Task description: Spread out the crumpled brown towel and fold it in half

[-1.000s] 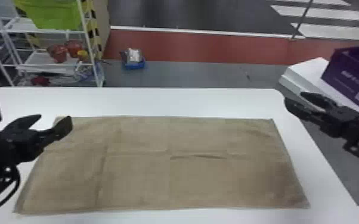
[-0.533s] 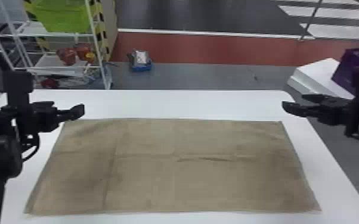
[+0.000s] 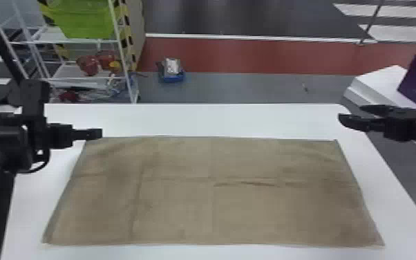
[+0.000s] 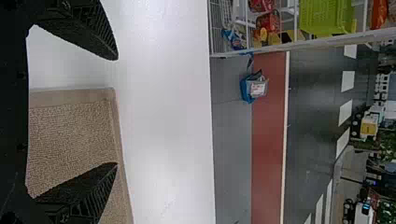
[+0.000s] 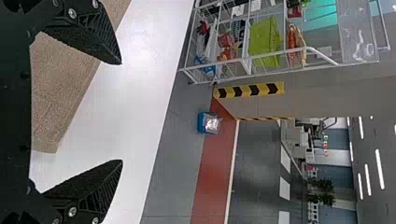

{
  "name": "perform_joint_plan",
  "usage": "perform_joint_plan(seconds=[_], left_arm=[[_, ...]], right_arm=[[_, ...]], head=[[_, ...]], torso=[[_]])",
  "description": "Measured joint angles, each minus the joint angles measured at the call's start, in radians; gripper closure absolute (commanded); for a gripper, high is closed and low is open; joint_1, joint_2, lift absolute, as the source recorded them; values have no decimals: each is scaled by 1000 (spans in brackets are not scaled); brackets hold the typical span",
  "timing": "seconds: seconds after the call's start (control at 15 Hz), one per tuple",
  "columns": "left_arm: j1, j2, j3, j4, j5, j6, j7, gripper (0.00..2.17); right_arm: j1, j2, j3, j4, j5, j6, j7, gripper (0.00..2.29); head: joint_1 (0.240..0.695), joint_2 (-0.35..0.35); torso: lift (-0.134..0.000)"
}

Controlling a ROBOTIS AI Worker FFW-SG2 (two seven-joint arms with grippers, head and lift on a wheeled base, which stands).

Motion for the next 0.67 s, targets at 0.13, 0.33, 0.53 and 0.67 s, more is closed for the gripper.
perform_joint_plan(seconds=[0.13,0.33,0.53,0.67], left_arm=[[-39,16,0,86,-3,1,-7,83],[-48,31,2,140,8,-47,-40,83],[-55,33,-2,177,1,-125,-51,83],[-73,33,-7,222,-13,-150,-55,80]], right_arm=[[4,0,5,-8,-7,1,6,147],[15,1,6,-29,-14,9,13,147],[20,1,5,-35,-23,10,17,171],[20,1,7,-36,-26,8,21,174]], head=[[693,-30],[695,-20],[695,-20],[695,-17]], torso=[[-123],[-123],[-123],[-123]])
